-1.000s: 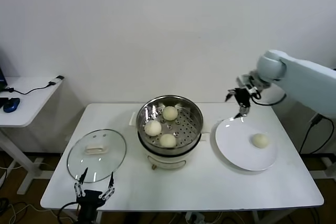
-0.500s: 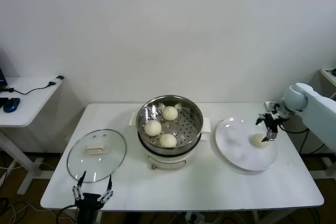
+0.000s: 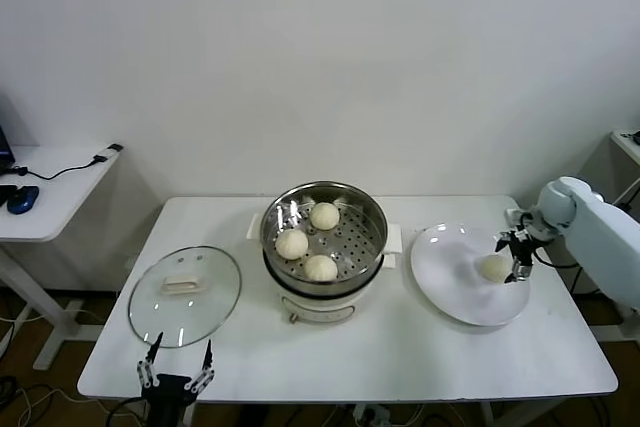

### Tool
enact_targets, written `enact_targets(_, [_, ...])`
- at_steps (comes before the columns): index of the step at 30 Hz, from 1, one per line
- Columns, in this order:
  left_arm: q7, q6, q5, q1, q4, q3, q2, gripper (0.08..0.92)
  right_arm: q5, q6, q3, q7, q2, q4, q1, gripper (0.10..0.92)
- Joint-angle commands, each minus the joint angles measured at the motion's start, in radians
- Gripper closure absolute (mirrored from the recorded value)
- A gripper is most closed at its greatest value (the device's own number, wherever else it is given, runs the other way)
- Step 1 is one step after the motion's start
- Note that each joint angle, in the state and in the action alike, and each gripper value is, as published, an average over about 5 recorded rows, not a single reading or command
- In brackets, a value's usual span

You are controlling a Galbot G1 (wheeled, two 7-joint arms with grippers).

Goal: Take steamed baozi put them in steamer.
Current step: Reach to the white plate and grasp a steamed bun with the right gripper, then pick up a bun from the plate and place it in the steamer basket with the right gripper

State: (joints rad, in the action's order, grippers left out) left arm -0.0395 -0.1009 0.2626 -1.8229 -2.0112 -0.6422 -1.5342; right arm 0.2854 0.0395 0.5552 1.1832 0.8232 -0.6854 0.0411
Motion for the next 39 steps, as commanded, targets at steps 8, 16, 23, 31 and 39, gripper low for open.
enact_targets(8, [0.0,0.004,0.013,0.008,0.009,0.007,-0.001,0.177,0.111,0.058,-0.136,-0.003,0.112,0.194,0.026,0.203])
enact_targets(16, [0.0,0.004,0.016,0.01,0.01,0.009,-0.001,0.177,0.112,0.058,-0.142,0.006,0.137,0.22,0.004,0.233])
enact_targets(23, [0.0,0.002,0.015,0.007,0.01,0.007,-0.001,0.177,0.11,0.057,-0.136,0.018,0.132,0.219,-0.004,0.356])
enact_targets(31, [0.0,0.0,0.015,0.0,0.007,0.006,0.0,0.177,0.053,0.048,-0.099,0.027,0.108,0.183,-0.014,0.411])
enact_targets(39, [-0.001,-0.005,0.015,-0.008,0.001,0.008,-0.002,0.177,-0.216,-0.053,0.137,0.033,0.036,0.006,-0.131,0.436])
